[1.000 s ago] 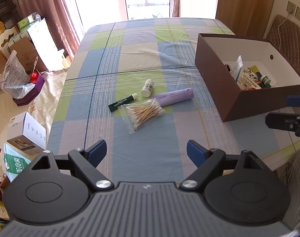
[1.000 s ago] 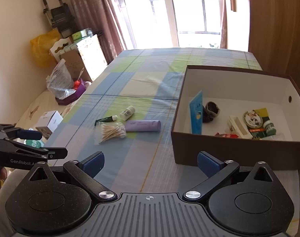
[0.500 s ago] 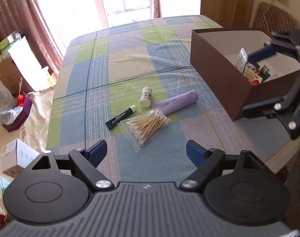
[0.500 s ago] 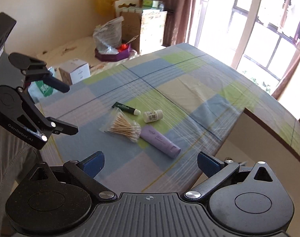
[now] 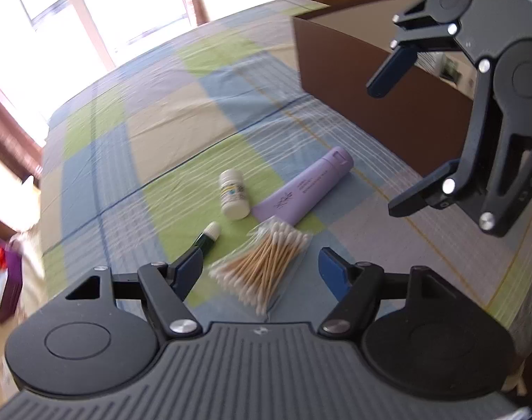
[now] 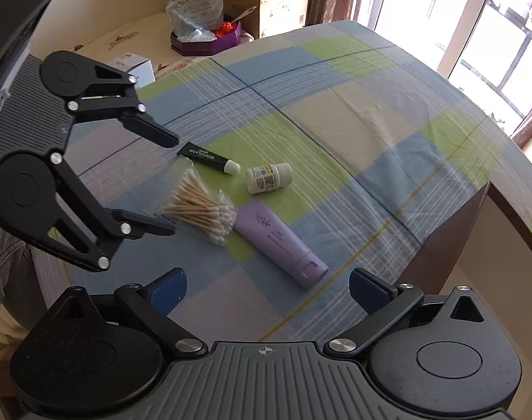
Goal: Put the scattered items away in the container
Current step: 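Move both open tools back toward the purple tube and cotton swabs, then grasp the cotton swab bag with the left tool while the right tool grasps the purple tube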
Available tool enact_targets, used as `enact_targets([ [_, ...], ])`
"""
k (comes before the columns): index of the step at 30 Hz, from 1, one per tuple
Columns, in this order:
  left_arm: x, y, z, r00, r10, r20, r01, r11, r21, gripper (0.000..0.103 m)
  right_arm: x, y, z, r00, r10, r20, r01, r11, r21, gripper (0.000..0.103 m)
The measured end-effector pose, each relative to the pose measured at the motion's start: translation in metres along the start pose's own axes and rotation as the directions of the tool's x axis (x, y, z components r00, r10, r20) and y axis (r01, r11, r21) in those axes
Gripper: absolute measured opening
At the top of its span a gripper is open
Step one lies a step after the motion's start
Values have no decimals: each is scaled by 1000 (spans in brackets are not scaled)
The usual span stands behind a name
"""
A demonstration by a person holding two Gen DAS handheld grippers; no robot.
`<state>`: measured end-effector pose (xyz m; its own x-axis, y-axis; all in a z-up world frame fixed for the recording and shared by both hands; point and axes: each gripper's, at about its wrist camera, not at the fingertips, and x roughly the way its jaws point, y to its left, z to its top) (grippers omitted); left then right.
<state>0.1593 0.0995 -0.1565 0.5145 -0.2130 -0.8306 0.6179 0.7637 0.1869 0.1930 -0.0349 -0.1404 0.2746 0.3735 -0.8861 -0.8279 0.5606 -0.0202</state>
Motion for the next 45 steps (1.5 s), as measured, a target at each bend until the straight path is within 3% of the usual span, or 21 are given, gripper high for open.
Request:
enact_targets([
  [3, 20, -3, 3, 1000, -20, -11, 21, 995, 94, 67, 3, -5, 0, 1000, 7, -5, -6, 1000, 24, 103],
  [5, 32, -3, 1, 998, -47, -42, 51, 992, 114, 56, 4, -9, 0, 1000, 16, -3, -16, 999, 49, 103],
  [6, 38, -3, -1, 997, -53, -62, 60, 992, 115, 39, 4, -9, 1, 1000, 19, 0, -19, 998, 61, 103],
  [7, 43, -3, -4, 995, -56, -83, 65, 991, 114, 32, 4, -10, 1, 1000, 22, 3, -22, 997, 73, 103],
  [10, 42, 2, -14, 994, -65, -87, 71, 995, 69, 23, 8, -11, 6, 1000, 29, 9, -29, 995, 98, 103],
  [25, 22, 50, -38, 979, 35, -202, -62, 989, -130, 17, 74, -10, 32, 991, -36, -129, 53, 990, 127, 102],
  [27, 20, 54, -41, 978, 34, -206, -66, 987, -148, 17, 84, -14, 34, 987, -47, -155, 68, 989, 128, 87],
  [32, 19, 55, -43, 977, 35, -208, -72, 982, -175, 17, 101, -25, 32, 983, -40, -178, 68, 985, 156, 86],
  [34, 20, 55, -43, 977, 35, -208, -73, 981, -181, 17, 98, -29, 32, 986, -9, -166, 42, 979, 201, 66],
  [39, 20, 56, -43, 977, 32, -209, -76, 976, -203, 17, 90, -18, 28, 985, -18, -173, 59, 970, 235, 36],
  [45, 19, 55, -46, 976, 29, -217, -79, 971, -227, 18, 77, 7, 11, 986, 22, -163, 29, 952, 306, 35],
])
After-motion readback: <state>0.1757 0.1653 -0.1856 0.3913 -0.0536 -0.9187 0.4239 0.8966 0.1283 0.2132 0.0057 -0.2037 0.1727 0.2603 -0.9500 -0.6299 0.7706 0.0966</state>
